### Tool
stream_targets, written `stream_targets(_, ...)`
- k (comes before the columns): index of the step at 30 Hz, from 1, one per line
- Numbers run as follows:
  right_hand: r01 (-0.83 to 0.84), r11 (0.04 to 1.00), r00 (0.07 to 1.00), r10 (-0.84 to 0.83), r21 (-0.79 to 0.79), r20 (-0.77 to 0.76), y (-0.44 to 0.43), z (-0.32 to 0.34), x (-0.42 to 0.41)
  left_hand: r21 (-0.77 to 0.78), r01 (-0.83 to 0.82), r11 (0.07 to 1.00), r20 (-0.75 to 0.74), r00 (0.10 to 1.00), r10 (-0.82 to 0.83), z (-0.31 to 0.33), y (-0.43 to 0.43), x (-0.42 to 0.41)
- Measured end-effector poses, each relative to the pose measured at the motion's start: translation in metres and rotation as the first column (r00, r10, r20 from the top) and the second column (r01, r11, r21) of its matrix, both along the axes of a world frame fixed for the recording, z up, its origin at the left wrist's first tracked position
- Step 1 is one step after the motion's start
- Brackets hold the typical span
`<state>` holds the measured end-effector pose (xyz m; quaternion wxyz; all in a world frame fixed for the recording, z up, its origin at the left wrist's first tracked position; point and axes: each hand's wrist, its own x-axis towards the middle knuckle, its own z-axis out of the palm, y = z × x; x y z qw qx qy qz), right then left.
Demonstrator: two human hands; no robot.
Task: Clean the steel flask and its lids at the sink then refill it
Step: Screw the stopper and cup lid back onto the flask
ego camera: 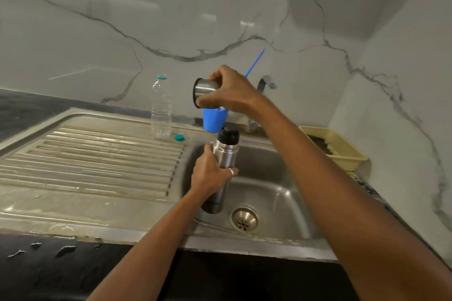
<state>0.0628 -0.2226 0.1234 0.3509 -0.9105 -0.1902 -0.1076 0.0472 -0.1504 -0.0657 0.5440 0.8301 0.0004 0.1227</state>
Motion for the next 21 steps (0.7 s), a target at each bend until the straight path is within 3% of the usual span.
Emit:
stream_targets(5, -0.060, 0.991, 0.992, 0.045, -0.123, -0.121, -0.047, 0.016, -0.003, 0.007, 0.012, 1.000, 0.006, 1.000, -0.012, -0.001, 0.001, 0.001)
stream_targets(11, -0.106, 0.901, 0.968, -0.003, -0.421, -0.251, -0.055, 0.009, 0.004, 0.033, 0.025, 0.999, 0.008, 1.000, -0.025, -0.003, -0.001, 0.002)
stream_targets(18, -0.205, 0.779, 0.956, 0.030, -0.593, -0.292, -0.041, -0.010, 0.013, 0.036, 0.031, 0.999, 0.023, 0.999, -0.032, -0.005, -0.001, 0.003)
stream_targets(21, -0.227, 0.784, 0.944, 0.033, -0.578, -0.327, -0.039, -0.018, 0.017, 0.042, 0.039, 0.998, 0.028, 0.999, -0.040, -0.005, -0.001, 0.003)
